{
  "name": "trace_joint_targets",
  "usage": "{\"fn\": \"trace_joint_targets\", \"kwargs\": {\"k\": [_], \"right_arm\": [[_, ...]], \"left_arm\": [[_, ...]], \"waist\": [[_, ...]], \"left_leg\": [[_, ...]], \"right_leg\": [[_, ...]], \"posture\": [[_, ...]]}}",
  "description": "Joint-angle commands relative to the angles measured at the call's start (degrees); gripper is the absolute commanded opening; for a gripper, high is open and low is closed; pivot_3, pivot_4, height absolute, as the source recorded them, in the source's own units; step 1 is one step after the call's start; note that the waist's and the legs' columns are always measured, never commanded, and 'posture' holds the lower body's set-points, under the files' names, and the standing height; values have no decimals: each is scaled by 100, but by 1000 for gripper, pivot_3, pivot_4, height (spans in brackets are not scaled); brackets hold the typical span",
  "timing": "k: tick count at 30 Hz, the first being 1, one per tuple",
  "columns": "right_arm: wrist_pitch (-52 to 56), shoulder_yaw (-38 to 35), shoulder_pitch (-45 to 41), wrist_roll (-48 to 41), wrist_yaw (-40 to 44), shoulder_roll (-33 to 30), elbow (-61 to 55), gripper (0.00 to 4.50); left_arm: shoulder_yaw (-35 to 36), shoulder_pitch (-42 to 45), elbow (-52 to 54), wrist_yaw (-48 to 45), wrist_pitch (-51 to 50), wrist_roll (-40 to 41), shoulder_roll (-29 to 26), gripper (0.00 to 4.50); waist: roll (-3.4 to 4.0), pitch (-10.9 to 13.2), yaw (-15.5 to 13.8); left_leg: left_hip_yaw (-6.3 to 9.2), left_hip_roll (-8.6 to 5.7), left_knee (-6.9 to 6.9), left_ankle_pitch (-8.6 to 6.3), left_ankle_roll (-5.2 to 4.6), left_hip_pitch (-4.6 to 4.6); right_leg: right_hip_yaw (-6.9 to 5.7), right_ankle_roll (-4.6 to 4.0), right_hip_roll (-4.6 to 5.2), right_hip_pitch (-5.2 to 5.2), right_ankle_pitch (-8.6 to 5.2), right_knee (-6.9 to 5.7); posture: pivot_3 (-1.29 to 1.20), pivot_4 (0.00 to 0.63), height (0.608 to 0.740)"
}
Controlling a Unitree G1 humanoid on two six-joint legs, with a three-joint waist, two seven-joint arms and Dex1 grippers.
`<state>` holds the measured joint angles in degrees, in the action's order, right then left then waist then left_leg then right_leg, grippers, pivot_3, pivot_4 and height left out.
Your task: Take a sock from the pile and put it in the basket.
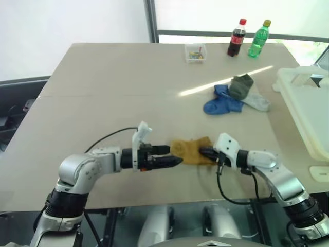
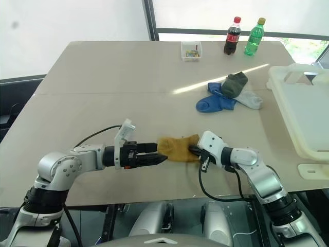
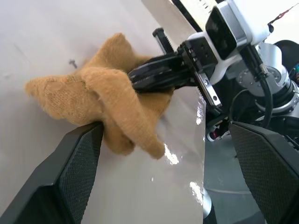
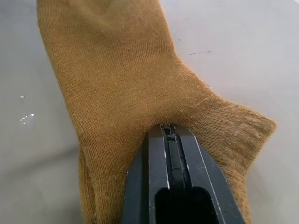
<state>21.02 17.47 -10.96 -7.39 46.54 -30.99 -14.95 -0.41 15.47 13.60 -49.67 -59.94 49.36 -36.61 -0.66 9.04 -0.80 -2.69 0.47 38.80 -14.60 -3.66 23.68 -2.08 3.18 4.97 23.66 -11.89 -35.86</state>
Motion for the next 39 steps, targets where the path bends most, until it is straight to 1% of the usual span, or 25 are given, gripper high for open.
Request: {"fn": "trace_joint_targets", "kwargs": {"k": [1,4,8,11,14,17,20,22,25,27,29,31,35,39], "right_arm": [[195,124,177,56,42,-45,65,42],[183,133,171,76,35,-39,76,42],[175,144,127,79,54,-33,82,42],[162,156,107,81,66,-32,107,42],[161,158,97,76,80,-32,115,42],[173,181,28,78,87,6,174,42],[186,204,-20,94,87,38,213,42],[203,198,-36,88,88,47,219,42],[229,191,-43,91,80,50,214,42],[249,174,-45,87,72,48,200,42],[290,145,-36,66,64,41,153,42],[323,117,-32,46,57,36,130,42],[367,71,-31,28,62,13,98,42],[483,-6,-3,-37,45,11,-10,42]], "left_arm": [[-148,-5,-133,149,133,-485,-226,4500],[-265,-94,-101,247,64,-739,-405,4500],[-220,-246,39,305,96,-886,-588,4500],[-251,-248,-25,326,383,-1106,-572,4500],[-281,-200,-58,289,547,-1161,-492,4500],[-472,-48,-113,179,680,-1183,-306,4500],[-581,41,-108,25,616,-1017,-65,4500],[-531,62,-62,-47,546,-815,135,4500],[-399,125,-38,-146,783,-711,442,4500],[-170,239,16,-130,385,-249,623,4500],[-53,296,163,-266,-36,221,590,4500],[2,306,217,-301,-211,455,596,4500],[-118,349,170,-289,-23,349,708,4500],[-203,507,36,-272,-320,540,880,4500]], "waist": [[0,0,2],[0,-3,0],[2,-8,11],[7,-11,12],[6,-13,10],[6,-14,0],[3,-18,2],[2,-19,10],[1,-18,17],[1,-18,15],[0,-18,20],[1,-18,24],[0,-18,17],[0,-18,8]], "left_leg": [[-1,0,0,-1,-1,0],[-1,0,0,-3,-5,-1],[-1,3,0,-4,-6,-4],[-2,5,-1,-4,-6,-6],[-2,5,-1,-6,-9,-8],[-2,5,-1,-10,-16,-11],[-2,4,0,-10,-17,-12],[-3,4,0,-10,-17,-11],[-3,5,0,-8,-14,-6],[-3,6,0,-7,-13,-5],[-1,6,0,-9,-17,-5],[-2,6,0,-10,-18,-6],[-2,5,0,-10,-18,-5],[-1,3,1,-9,-17,-5]], "right_leg": [[0,0,-1,0,0,0],[0,0,0,-1,0,0],[1,0,1,-1,0,0],[1,0,1,-1,0,-1],[1,0,2,-1,0,-1],[1,-1,3,-1,0,-2],[1,-1,3,-2,1,-3],[1,-1,3,-2,1,-3],[3,-1,1,-1,1,-3],[2,-1,0,-1,1,-4],[1,-1,-1,-1,1,-4],[2,0,-1,-1,1,-4],[2,0,-2,-1,1,-4],[2,0,-3,-2,1,-4]], "posture": [[0,150,732],[0,150,732],[0,150,732],[0,150,732],[0,150,732],[0,150,732],[0,150,732],[0,150,732],[0,150,732],[0,150,732],[0,150,732],[0,150,732],[0,150,732],[0,150,732]]}}
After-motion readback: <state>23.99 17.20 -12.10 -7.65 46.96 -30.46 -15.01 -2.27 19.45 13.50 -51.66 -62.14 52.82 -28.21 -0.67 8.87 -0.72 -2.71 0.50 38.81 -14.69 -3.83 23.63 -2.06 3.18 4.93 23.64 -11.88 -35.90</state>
